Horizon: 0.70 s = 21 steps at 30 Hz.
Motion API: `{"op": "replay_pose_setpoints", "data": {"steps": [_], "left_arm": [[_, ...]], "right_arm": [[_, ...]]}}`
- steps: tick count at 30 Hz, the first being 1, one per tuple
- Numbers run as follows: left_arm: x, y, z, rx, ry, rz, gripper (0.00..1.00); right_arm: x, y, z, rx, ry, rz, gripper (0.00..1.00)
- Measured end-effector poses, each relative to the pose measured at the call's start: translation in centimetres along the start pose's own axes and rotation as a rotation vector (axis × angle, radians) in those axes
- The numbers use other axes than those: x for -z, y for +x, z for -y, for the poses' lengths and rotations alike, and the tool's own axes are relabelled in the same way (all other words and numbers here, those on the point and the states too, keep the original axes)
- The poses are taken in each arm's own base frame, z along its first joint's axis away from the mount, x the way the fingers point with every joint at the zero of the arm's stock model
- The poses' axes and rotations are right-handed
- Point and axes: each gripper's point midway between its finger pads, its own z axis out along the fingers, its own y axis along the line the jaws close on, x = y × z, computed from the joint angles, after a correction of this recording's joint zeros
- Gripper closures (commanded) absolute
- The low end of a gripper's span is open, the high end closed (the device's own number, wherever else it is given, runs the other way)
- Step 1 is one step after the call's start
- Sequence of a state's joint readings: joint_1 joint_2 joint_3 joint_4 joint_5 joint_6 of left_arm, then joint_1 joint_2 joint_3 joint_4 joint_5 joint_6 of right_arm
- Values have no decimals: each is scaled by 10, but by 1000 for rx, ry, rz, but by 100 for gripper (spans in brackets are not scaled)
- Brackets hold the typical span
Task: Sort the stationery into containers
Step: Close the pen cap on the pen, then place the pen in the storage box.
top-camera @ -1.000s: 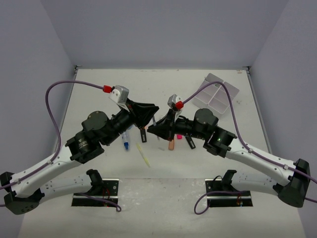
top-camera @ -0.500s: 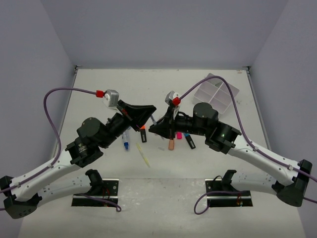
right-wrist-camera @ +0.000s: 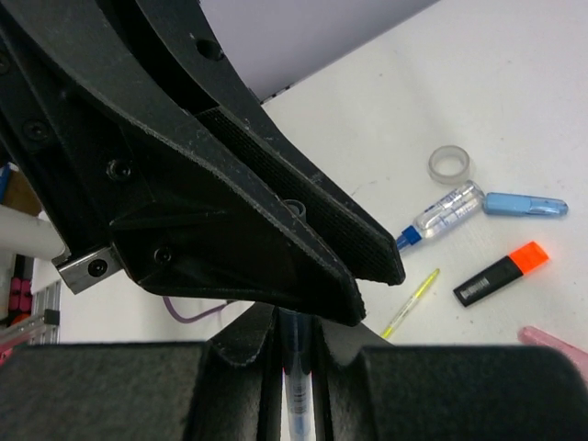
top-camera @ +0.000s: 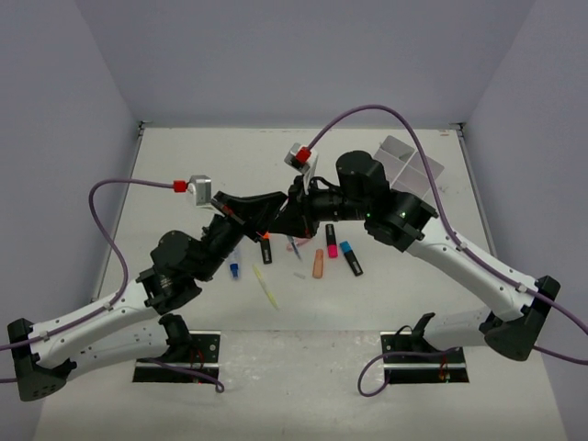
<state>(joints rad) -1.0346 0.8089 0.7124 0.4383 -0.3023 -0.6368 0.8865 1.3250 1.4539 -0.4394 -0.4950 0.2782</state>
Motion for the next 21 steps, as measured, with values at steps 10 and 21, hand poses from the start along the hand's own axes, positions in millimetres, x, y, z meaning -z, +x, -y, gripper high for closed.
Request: {"op": "replay_pose_setpoints", "data": {"steps": [10, 21], "left_arm": [[-25, 18, -17, -413, -179, -310, 21], [-16, -43, -38, -343, -624, -169, 0]], "right_arm": [[-11, 11, 32, -2, -24, 217, 100], [47, 20, 214, -163, 645, 404, 100]]}}
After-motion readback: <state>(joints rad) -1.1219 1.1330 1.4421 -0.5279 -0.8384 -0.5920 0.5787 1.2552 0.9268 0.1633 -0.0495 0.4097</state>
